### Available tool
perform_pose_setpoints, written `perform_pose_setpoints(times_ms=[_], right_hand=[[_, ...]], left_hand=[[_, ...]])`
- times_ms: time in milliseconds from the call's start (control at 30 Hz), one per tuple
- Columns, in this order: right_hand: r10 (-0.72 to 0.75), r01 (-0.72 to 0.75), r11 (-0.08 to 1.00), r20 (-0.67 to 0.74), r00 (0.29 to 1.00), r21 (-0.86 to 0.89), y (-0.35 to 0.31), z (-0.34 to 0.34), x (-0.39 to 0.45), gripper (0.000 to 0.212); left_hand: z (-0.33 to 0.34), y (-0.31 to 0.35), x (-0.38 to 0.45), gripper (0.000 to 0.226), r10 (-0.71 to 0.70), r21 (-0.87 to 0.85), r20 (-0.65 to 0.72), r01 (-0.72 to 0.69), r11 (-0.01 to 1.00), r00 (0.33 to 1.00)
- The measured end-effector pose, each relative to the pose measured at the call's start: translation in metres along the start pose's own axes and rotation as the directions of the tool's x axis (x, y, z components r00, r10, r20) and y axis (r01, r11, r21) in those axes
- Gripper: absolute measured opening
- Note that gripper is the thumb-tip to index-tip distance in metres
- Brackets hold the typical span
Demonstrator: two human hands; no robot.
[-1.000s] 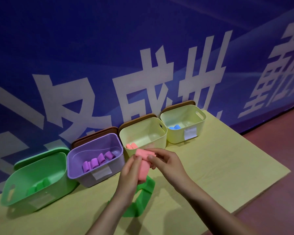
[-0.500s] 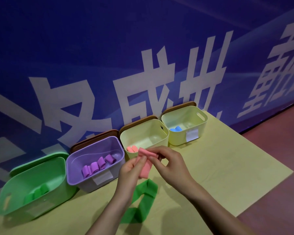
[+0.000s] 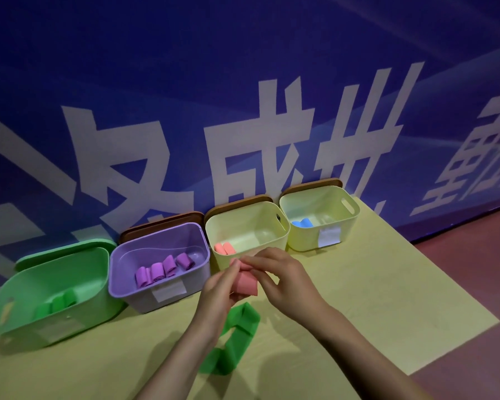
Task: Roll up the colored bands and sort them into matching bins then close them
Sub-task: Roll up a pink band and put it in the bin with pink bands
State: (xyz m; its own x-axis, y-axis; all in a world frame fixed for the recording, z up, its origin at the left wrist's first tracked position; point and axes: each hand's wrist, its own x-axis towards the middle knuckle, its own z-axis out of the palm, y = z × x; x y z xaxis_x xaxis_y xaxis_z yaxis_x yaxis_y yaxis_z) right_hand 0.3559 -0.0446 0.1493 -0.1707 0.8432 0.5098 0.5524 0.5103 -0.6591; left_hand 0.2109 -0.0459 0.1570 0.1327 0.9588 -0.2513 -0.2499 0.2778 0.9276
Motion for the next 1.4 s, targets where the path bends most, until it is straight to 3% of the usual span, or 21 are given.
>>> perform_pose_setpoints(times_ms=[133, 267, 367, 467, 533, 733, 833, 933, 1033, 1233, 1300, 1400], right_hand=[[0.04, -0.049, 0.992, 0.082, 0.996, 0.118, 0.003, -0.004, 0.004, 0.04], [0.24, -0.245, 0.919, 0.053, 0.969, 0.31, 0.0, -0.003, 0.014, 0.02], [0.392, -0.416, 0.846, 0.14, 0.909, 0.332, -0.001, -0.003, 0.021, 0.017], [0.389, -0.425, 0.868, 0.181, 0.903, 0.256, 0.001, -0.006, 0.022, 0.016], [0.385, -0.416, 0.86, 0.158, 0.909, 0.297, 0.002, -0.007, 0.019, 0.012], [0.341, -0.328, 0.878, 0.023, 0.94, 0.348, -0.001, -0.001, 0.003, 0.007], [0.317, -0.293, 0.89, -0.012, 0.948, 0.349, -0.004, -0.001, -0.006, 0.004], [0.322, -0.289, 0.869, -0.016, 0.947, 0.401, -0.005, -0.005, -0.012, 0.001], [0.356, -0.313, 0.822, 0.001, 0.935, 0.476, -0.006, -0.011, -0.018, 0.008], [0.374, -0.286, 0.827, -0.093, 0.923, 0.485, -0.012, -0.022, -0.03, 0.024], [0.359, -0.261, 0.86, -0.157, 0.92, 0.438, -0.011, -0.024, -0.034, 0.02], [0.234, -0.185, 0.957, -0.214, 0.948, 0.225, -0.005, -0.024, -0.042, 0.01]], left_hand=[[0.003, -0.001, 0.005, 0.025, 0.011, -0.022, -0.021, -0.012, 1.0, 1.0], [0.008, -0.002, 0.007, 0.026, 0.04, 0.024, -0.018, -0.04, 0.999, 0.999], [0.006, -0.001, 0.009, 0.026, 0.089, 0.118, -0.016, -0.087, 0.989, 0.996], [0.003, -0.001, 0.008, 0.023, 0.093, 0.122, -0.017, -0.09, 0.988, 0.996], [0.004, -0.002, 0.006, 0.022, 0.098, 0.102, -0.004, -0.097, 0.99, 0.995], [0.014, -0.005, -0.001, 0.026, 0.282, 0.3, 0.031, -0.279, 0.912, 0.959], [0.016, -0.007, -0.009, 0.025, 0.333, 0.32, 0.027, -0.324, 0.89, 0.942], [0.018, -0.009, -0.015, 0.022, 0.282, 0.269, 0.002, -0.272, 0.924, 0.959], [0.022, -0.01, -0.02, 0.021, 0.125, 0.055, -0.066, -0.122, 0.991, 0.99], [0.033, -0.012, -0.027, 0.024, -0.006, -0.184, 0.008, 0.007, 0.983, 1.0], [0.036, -0.014, -0.029, 0.021, -0.054, -0.221, 0.012, 0.055, 0.974, 0.998], [0.04, -0.016, -0.03, 0.015, -0.138, -0.295, -0.008, 0.13, 0.947, 0.99]])
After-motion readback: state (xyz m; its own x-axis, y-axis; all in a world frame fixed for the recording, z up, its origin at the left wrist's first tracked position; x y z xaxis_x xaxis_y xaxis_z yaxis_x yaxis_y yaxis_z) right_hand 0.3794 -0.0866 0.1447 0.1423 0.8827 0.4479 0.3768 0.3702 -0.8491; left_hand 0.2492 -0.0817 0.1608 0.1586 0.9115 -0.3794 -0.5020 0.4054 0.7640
